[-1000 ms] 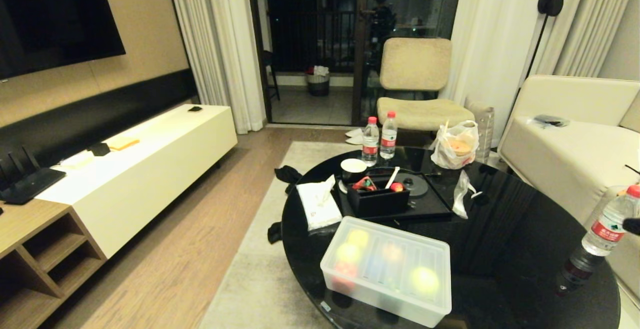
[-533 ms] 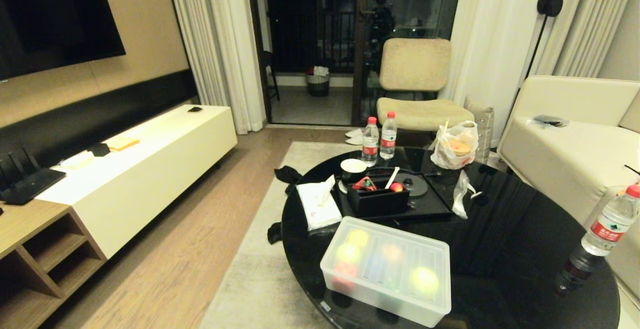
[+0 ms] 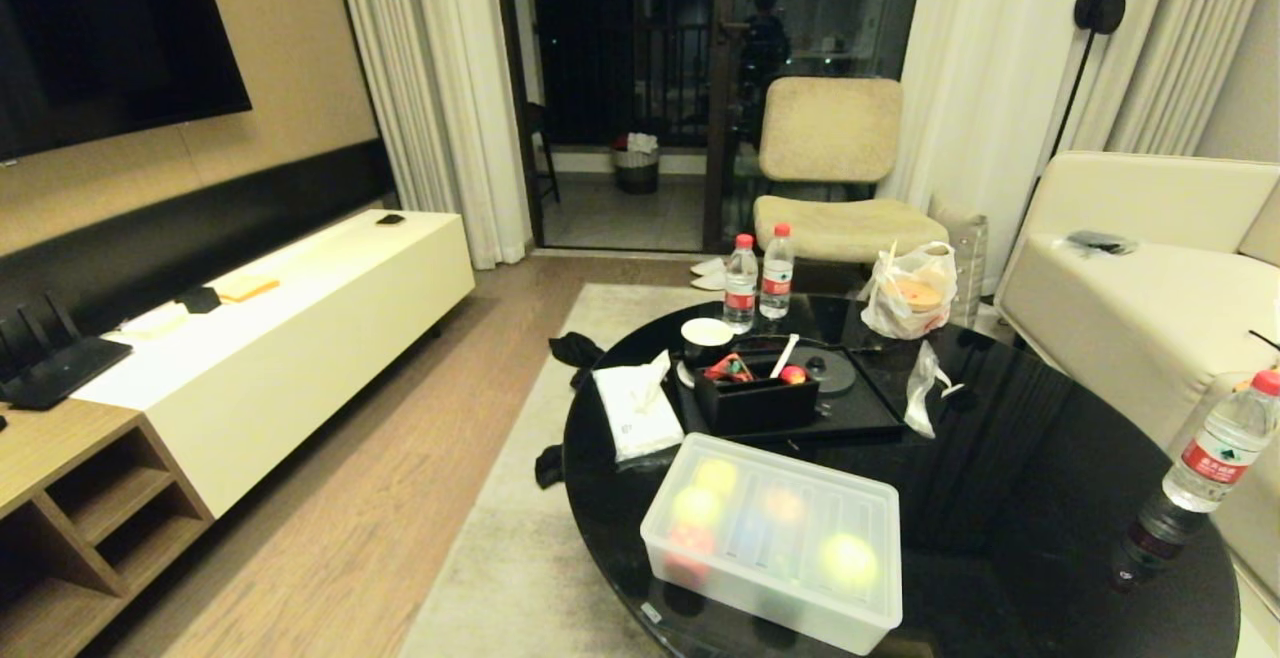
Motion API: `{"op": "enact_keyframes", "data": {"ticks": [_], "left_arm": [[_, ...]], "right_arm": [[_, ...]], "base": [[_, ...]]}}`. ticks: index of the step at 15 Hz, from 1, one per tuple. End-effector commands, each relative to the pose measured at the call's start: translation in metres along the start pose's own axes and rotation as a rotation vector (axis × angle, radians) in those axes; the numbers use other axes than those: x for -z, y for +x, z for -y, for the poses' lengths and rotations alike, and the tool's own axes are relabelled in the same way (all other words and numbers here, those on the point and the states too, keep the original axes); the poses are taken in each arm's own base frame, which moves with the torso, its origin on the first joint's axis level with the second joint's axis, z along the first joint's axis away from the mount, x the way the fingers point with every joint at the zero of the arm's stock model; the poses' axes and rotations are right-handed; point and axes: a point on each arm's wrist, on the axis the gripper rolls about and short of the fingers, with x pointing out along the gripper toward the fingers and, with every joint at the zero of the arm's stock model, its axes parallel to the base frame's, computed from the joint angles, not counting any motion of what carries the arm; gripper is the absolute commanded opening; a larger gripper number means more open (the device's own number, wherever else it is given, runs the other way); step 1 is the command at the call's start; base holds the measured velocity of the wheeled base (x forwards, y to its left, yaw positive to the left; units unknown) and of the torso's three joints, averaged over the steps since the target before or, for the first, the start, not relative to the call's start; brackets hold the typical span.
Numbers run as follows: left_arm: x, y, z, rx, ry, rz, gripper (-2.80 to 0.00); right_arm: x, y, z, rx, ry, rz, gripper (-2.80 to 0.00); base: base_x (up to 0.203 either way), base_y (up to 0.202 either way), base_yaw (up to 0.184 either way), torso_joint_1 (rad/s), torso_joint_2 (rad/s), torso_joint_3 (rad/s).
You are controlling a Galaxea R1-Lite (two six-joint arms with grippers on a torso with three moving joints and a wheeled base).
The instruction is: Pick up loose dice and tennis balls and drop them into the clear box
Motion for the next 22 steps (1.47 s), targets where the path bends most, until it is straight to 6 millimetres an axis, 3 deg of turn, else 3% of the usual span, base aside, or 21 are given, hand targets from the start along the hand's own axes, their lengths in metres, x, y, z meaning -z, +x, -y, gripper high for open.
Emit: {"op": "enact_keyframes", "data": {"ticks": [1, 6, 10, 22], "left_arm": [[0.0, 0.0, 0.0, 0.0, 0.0, 0.0, -2.8], [0.0, 0.0, 0.0, 0.0, 0.001, 0.0, -2.8], [0.0, 0.0, 0.0, 0.0, 0.001, 0.0, -2.8], [0.0, 0.0, 0.0, 0.0, 0.001, 0.0, -2.8]], "right_arm": [[0.015, 0.014, 0.002, -0.018, 0.0, 0.068, -2.8], [0.035, 0.03, 0.004, -0.038, -0.144, 0.171, -2.8], [0.047, 0.023, 0.007, -0.067, -0.194, 0.321, -2.8], [0.047, 0.023, 0.007, -0.08, -0.136, 0.37, -2.8]], "base": [[0.0, 0.0, 0.0, 0.0, 0.0, 0.0], [0.0, 0.0, 0.0, 0.0, 0.0, 0.0], [0.0, 0.0, 0.0, 0.0, 0.0, 0.0], [0.0, 0.0, 0.0, 0.0, 0.0, 0.0]]}}
